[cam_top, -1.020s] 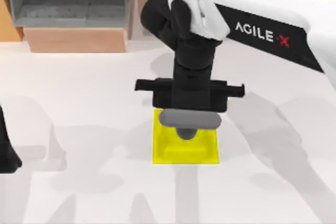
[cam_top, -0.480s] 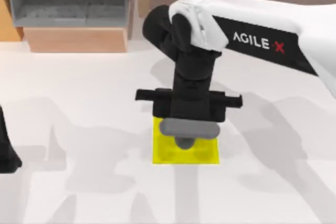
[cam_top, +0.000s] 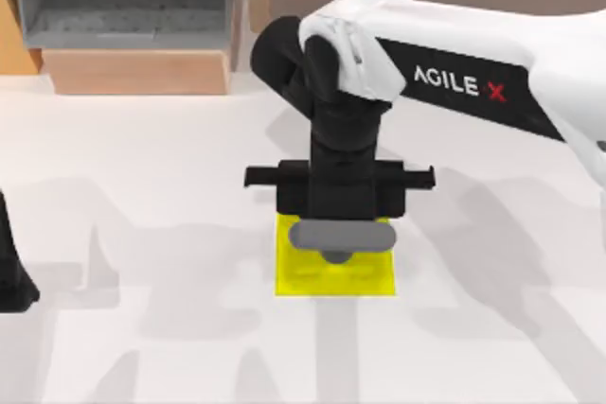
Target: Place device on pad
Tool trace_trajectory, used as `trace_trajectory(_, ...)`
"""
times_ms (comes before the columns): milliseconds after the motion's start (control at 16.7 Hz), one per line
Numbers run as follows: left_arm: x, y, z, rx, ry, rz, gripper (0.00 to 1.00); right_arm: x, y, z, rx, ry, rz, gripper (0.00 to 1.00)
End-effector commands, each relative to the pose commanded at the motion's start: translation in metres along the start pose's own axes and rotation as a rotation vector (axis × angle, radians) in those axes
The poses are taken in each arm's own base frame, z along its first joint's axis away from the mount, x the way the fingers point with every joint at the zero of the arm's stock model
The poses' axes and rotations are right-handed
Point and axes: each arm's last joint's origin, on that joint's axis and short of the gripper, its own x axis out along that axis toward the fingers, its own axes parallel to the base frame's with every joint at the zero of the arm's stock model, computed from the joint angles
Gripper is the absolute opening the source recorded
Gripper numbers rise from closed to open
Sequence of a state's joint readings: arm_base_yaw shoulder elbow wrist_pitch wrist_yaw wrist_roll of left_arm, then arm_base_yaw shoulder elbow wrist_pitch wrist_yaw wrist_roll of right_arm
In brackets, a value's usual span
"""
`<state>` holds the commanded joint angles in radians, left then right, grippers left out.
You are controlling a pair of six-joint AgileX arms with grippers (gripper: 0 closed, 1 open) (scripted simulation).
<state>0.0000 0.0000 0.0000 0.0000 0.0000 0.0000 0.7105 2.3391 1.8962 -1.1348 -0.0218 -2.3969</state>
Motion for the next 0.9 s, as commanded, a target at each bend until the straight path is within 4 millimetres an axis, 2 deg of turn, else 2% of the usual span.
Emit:
trace_trajectory(60, 0.0000, 0.0000, 0.0000, 0.000, 0.000, 0.000, 1.00, 0.0000, 0.0000, 0.0000, 0.000, 0.000, 0.000, 0.00)
trace_trajectory(840, 0.0000, 0.0000, 0.0000, 0.000, 0.000, 0.000, 1.00, 0.0000, 0.0000, 0.0000, 0.000, 0.000, 0.000, 0.98)
trace_trajectory(900, 0.0000, 0.0000, 0.0000, 0.000, 0.000, 0.000, 1.00, 0.0000, 0.0000, 0.0000, 0.000, 0.000, 0.000, 1.00)
